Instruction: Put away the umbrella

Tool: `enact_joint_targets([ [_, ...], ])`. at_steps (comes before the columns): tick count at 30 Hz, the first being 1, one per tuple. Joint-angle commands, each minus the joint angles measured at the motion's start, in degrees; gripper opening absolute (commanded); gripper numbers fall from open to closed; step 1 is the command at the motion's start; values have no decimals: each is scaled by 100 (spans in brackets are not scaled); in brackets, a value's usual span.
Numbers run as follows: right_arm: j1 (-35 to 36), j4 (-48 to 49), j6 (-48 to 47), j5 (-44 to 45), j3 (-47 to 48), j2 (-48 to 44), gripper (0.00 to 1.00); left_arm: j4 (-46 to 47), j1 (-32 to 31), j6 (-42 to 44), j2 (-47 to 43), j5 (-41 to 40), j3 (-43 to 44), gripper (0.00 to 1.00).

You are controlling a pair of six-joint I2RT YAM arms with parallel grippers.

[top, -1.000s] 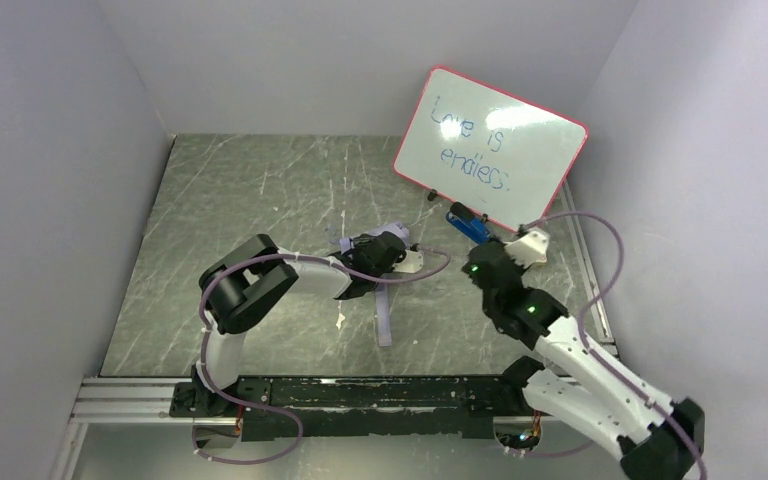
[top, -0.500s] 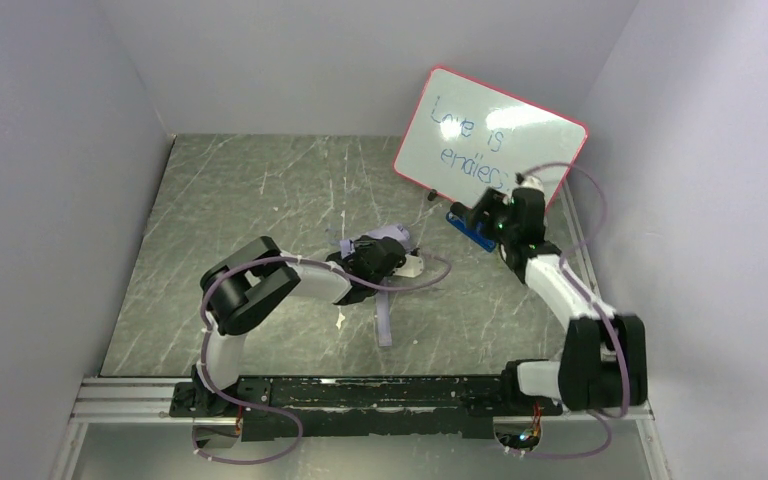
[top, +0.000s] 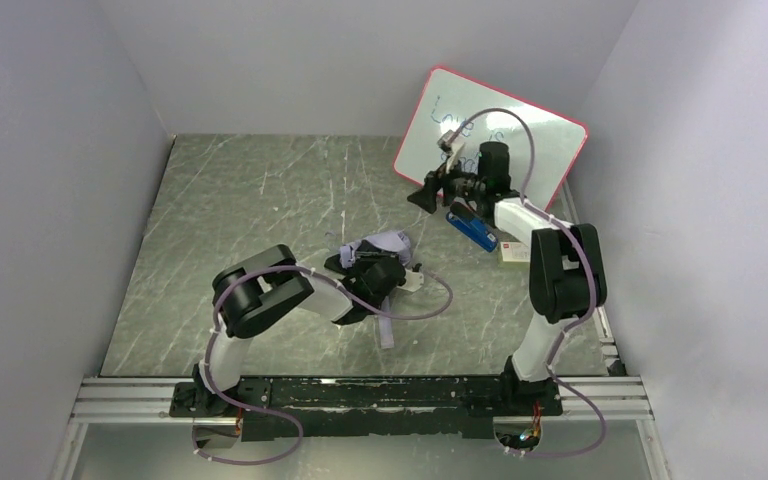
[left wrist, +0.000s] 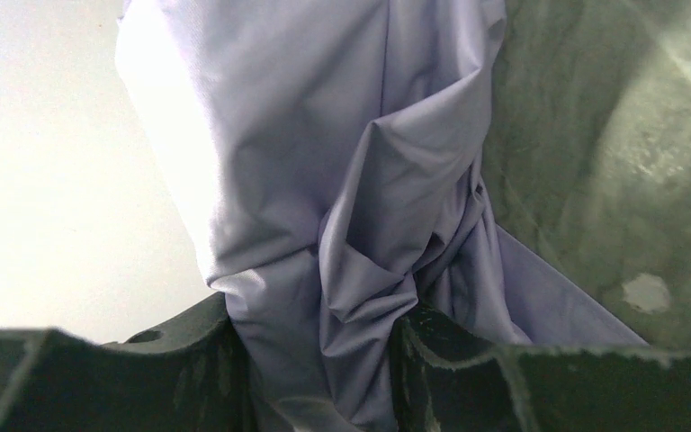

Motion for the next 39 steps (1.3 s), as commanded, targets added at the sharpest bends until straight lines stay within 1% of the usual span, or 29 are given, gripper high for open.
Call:
enact_joint_targets([
  [1,250,-2121,-2776,-1364,703,359,81,-720,-137,229,525,184,-565,5],
  [2,331,-2596,-3512,-1428,823,454,81,-608,-151,290,545,151,-607,5],
  [3,385,-3051,-4002,-1500,963,552,81,-481,-162,348,569,96,-651,5],
  [6,527,-4448,-5058,-1703,1616,1005,79,-79,-199,509,578,32,-811,5],
  [8,655,-5587,-5815,-1743,2195,1357,79,86,-222,576,584,26,-878,5],
  [10,787,-6481,-6412,-1639,2614,1652,78,95,-232,590,600,28,-877,5],
  [12,904,-6880,-6656,-1463,2799,1827,78,64,-242,571,621,37,-860,5],
  [17,1096,-7067,-6687,-833,2863,2070,77,57,-267,568,586,57,-876,5],
  [22,1248,-7238,-6716,-516,2937,2290,76,54,-276,590,636,51,-877,5],
  [28,1426,-7419,-6594,-44,3038,2610,70,-45,-301,536,655,42,-800,5],
  [30,1435,-7346,-6550,-112,3026,2520,71,-81,-302,513,654,48,-789,5],
  [35,1374,-6609,-6307,-543,2694,1700,76,-29,-303,539,647,49,-871,5],
  [37,1334,-6523,-6274,-664,2674,1420,77,18,-303,561,647,42,-908,5],
  [39,1325,-6533,-6261,-600,2666,1216,77,45,-303,564,656,38,-933,5],
])
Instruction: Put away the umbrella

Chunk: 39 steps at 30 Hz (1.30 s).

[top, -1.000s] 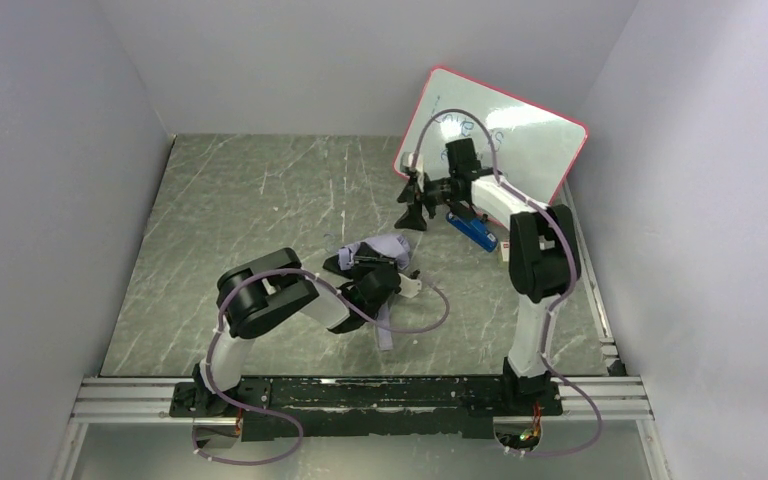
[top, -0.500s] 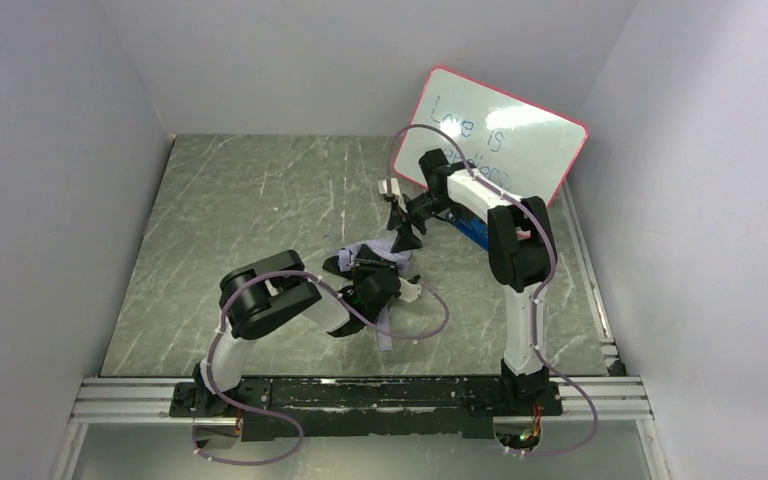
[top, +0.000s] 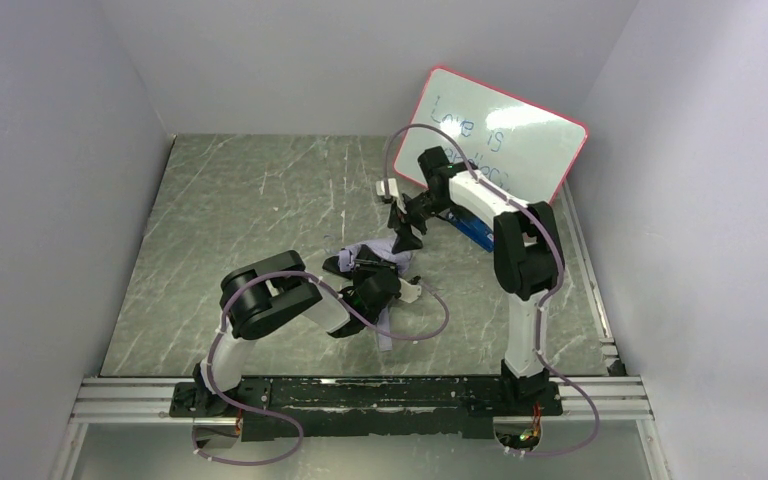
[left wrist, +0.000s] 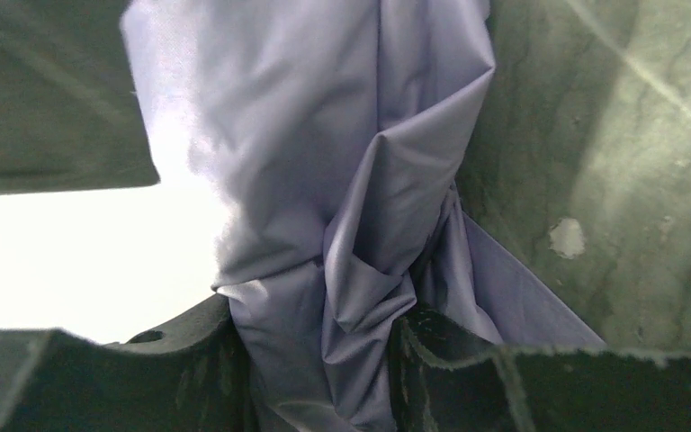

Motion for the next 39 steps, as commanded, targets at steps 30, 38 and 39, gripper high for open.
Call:
enact_joint_targets([
  [30,325,96,406,916,-299,-4,77,-1343,-100,-327,470,418,-330,5],
  [38,558,4,374,1190,-184,391,69,-1335,-142,-353,436,411,-365,5],
  [39,572,-27,368,1219,-197,425,65,-1338,-138,-366,412,415,-365,5],
])
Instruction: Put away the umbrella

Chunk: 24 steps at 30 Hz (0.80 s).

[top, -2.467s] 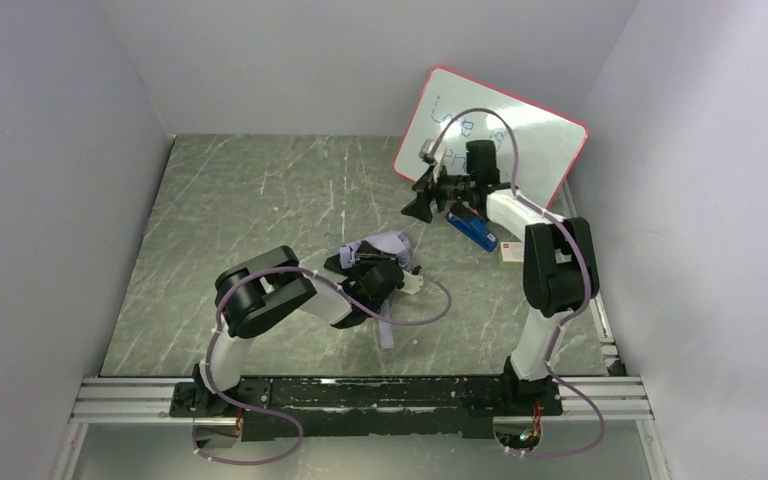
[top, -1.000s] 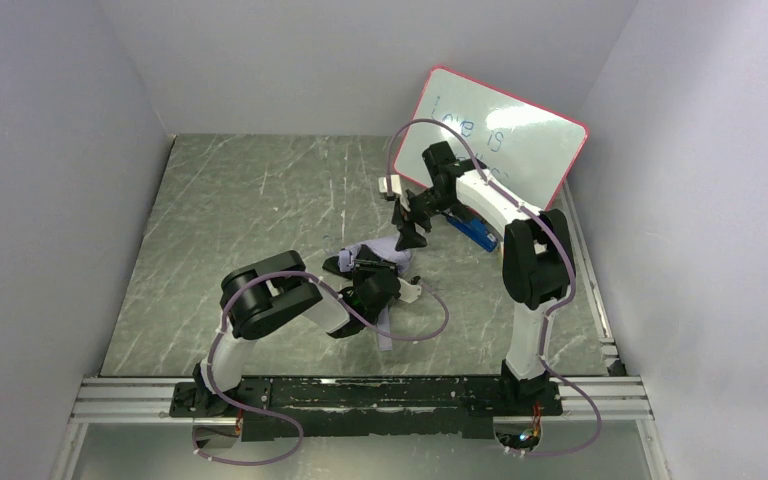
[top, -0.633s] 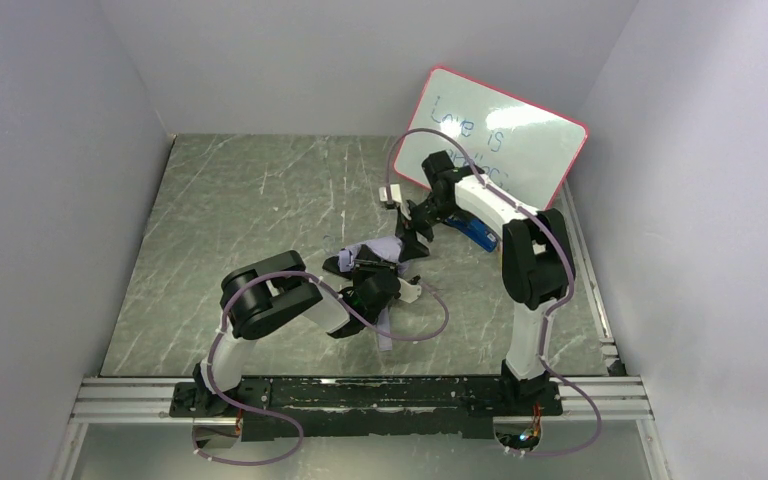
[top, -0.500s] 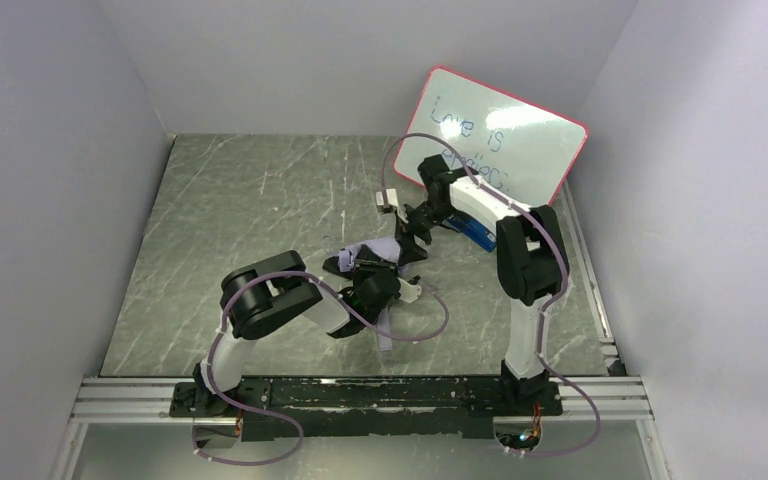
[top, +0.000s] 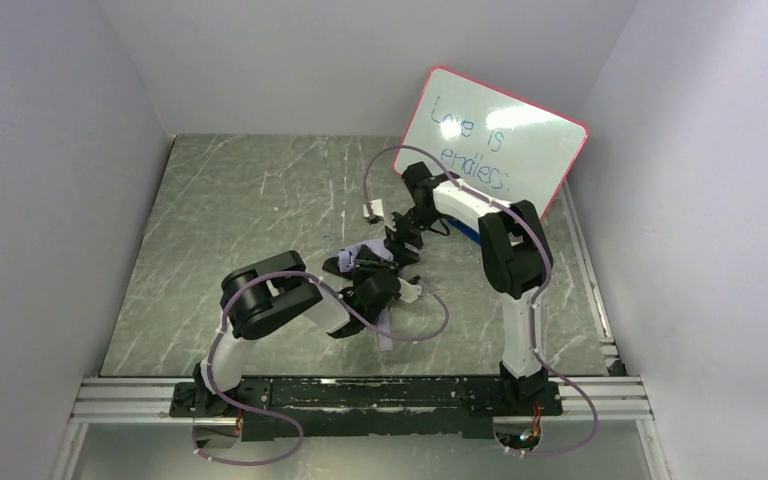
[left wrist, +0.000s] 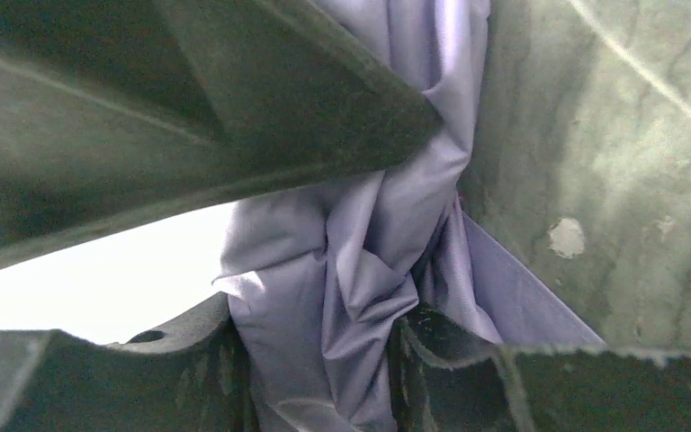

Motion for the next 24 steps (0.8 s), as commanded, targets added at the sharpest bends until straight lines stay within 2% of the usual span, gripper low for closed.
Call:
enact_joint_targets([
  [1,154,51,-4,173,72,363,61,-1420,-129,-363,381,439,-346,5],
  [9,145,316,448,243,-188,366,19,-1648,-128,-622,215,528,-241,5],
  [12,136,428,730,342,-190,445,8,-1885,-131,-756,65,587,-132,29],
  [15,127,787,888,589,-458,329,3,-2490,-122,-1144,-322,815,62,52],
  [17,127,1061,987,723,-649,187,2,-2778,-125,-1387,-639,984,128,60],
  [20,123,1326,1057,875,-810,105,2,-3166,-120,-1555,-1153,1157,136,67],
  [24,119,1534,1079,1120,-945,39,2,-3294,-115,-1562,-1928,1364,-271,70],
])
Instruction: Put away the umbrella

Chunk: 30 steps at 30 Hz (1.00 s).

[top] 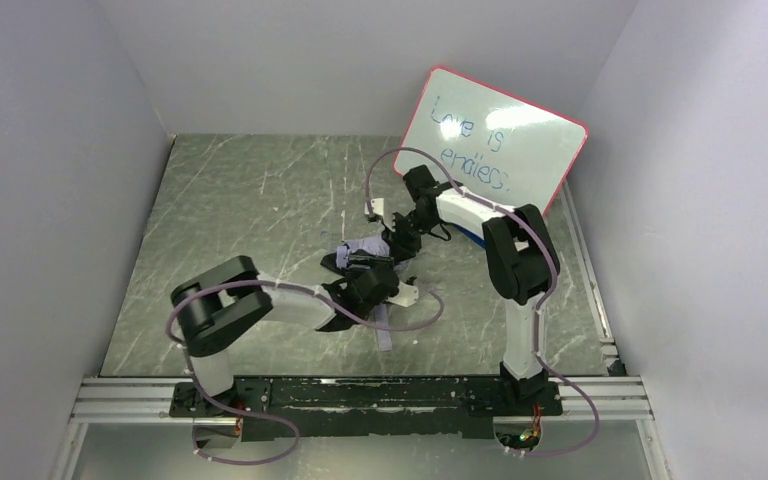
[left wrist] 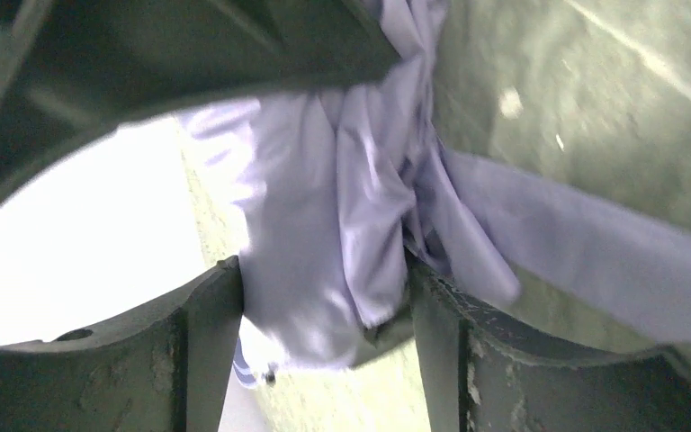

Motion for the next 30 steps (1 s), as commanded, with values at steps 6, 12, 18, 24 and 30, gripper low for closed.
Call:
enact_joint_targets([
  [6,93,637,191,1153,-457,244,1,-1235,302,-904,-2098,989,-1257,70],
  [12,241,1202,262,1612,-1014,-115,0,-2103,1843,-1685,-3447,2042,-1557,69],
  [18,607,2114,445,2399,-1859,-581,1,-2596,2996,-1981,-3515,3010,-1110,68],
  [24,1070,3129,531,3270,-2849,-880,1,-2965,3503,-2209,-3036,3968,-60,69],
  [30,1426,3945,612,3818,-3603,-1131,1,-3146,4240,-2503,-2467,4961,598,73],
])
